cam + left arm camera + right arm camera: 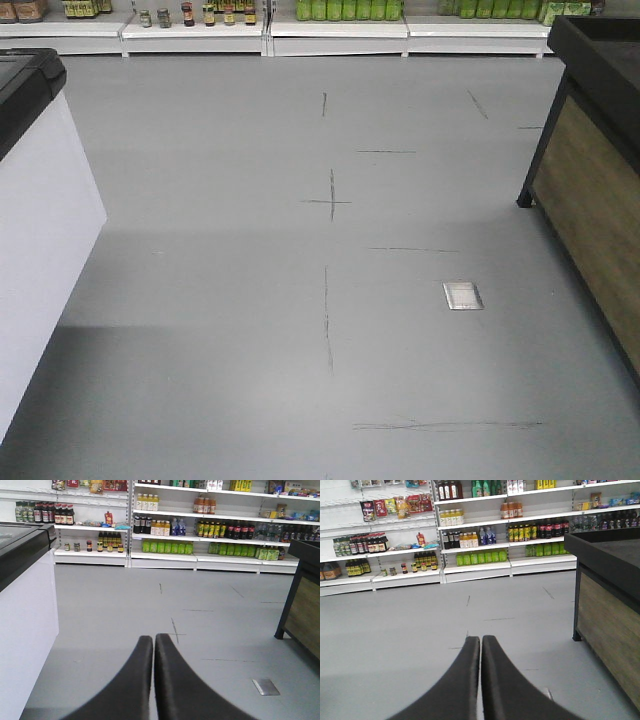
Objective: Pick three apples into basket with both arms
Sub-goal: 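Drive the base forward across the floor toward the fruit tables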
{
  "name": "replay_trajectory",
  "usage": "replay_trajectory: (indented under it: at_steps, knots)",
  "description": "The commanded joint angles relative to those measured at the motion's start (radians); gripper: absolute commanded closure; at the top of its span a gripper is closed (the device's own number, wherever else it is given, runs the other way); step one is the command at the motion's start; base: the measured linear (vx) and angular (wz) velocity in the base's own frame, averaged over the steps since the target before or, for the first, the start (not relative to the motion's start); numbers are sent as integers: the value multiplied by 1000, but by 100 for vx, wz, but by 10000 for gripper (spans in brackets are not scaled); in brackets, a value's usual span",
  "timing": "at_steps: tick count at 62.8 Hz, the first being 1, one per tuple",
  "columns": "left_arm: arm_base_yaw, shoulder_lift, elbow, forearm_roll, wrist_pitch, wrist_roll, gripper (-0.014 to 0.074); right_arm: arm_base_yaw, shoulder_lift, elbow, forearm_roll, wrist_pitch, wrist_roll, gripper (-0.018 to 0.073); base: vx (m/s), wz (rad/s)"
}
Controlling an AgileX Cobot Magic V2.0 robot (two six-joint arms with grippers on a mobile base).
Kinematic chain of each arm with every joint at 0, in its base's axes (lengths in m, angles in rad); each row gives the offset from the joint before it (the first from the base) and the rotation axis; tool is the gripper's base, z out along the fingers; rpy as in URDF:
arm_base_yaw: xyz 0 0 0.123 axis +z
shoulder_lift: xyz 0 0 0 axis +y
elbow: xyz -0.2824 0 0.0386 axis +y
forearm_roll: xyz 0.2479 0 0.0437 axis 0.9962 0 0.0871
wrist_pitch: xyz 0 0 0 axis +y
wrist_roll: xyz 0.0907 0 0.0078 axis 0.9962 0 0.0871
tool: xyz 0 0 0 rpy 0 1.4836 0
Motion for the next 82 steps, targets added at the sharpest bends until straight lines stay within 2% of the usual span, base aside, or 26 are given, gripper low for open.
replay_trajectory:
  at_steps: [1,82]
  knots:
    - [-1,-12,-25,1,-80,-4,602,-2,-12,14,-12,-72,-9,564,0,0]
    - [-1,-12,-25,1,-80,-4,602,-2,-12,14,-12,-72,-9,564,0,0]
